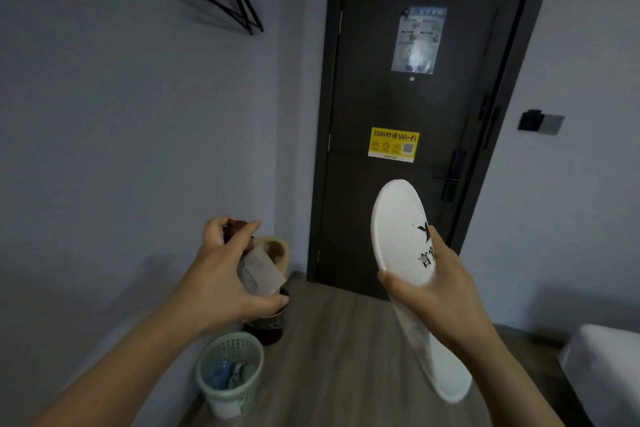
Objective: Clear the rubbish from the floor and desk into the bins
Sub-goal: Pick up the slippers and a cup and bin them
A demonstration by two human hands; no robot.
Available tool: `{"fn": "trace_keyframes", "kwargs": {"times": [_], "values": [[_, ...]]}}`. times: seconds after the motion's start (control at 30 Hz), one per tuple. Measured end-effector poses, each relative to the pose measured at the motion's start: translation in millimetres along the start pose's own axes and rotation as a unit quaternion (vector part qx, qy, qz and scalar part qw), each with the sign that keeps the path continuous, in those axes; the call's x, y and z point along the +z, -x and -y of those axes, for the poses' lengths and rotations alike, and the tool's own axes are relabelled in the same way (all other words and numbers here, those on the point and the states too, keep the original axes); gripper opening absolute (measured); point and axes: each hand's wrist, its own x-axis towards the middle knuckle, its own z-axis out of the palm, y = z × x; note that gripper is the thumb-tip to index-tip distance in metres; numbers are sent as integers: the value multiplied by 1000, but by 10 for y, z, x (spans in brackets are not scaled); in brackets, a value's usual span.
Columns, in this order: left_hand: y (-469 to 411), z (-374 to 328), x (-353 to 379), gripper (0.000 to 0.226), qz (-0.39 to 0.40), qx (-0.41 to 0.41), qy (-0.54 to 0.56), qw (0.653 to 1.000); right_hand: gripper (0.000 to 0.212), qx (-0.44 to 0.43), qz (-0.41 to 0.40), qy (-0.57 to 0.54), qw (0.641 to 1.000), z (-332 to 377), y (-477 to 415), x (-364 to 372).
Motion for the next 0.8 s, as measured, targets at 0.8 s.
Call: {"fn": "trace_keyframes", "kwargs": {"times": [0.8], "values": [[-4395, 1904, 1269, 113, 11, -46, 30, 998, 105, 25, 60, 11, 998, -1293, -4217, 2049]]}}
